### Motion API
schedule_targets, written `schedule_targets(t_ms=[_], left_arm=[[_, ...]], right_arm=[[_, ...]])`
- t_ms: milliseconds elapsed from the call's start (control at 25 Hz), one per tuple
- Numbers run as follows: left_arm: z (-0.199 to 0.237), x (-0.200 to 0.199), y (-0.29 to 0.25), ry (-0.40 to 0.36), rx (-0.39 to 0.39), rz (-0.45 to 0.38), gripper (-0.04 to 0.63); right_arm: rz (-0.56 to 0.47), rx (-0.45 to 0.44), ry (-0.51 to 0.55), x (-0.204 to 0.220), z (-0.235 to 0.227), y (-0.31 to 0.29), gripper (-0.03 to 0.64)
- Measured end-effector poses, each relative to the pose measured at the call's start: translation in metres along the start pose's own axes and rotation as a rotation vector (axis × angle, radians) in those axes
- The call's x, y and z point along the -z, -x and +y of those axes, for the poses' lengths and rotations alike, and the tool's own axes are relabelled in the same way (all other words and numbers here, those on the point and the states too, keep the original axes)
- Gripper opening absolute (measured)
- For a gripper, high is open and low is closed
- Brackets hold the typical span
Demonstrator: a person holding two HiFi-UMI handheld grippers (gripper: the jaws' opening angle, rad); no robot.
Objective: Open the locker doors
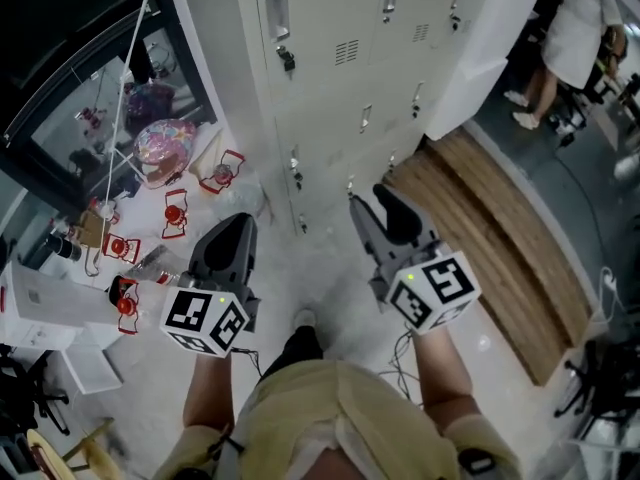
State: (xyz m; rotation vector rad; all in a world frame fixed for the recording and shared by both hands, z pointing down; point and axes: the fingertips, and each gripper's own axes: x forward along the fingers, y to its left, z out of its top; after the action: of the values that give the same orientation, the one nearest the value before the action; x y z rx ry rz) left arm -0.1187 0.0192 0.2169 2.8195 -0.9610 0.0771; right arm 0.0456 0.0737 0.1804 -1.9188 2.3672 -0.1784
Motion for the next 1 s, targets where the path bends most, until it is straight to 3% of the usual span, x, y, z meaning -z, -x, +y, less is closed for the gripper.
schedule_targets(t_ms=[280, 680, 1000], left_arm=[[0.055, -0.021, -0.017, -0.002, -0.046, -0.016, 0.005], [0.119, -0.042, -0.034, -0.004, -0.089, -0.019, 0.005], [0.131, -0.043, -0.049, 0.003, -0.168, -0.023, 0.005]], right_arm=[[-0.028, -0.072, 0.080, -0.039, 0.007, -0.081, 0.135], [-0.083, -0.107, 0.169, -0.083, 0.005, -0.187, 0.145], [-0.082, -0.169, 0.203, -0.091, -0.009, -0.244, 0.156]])
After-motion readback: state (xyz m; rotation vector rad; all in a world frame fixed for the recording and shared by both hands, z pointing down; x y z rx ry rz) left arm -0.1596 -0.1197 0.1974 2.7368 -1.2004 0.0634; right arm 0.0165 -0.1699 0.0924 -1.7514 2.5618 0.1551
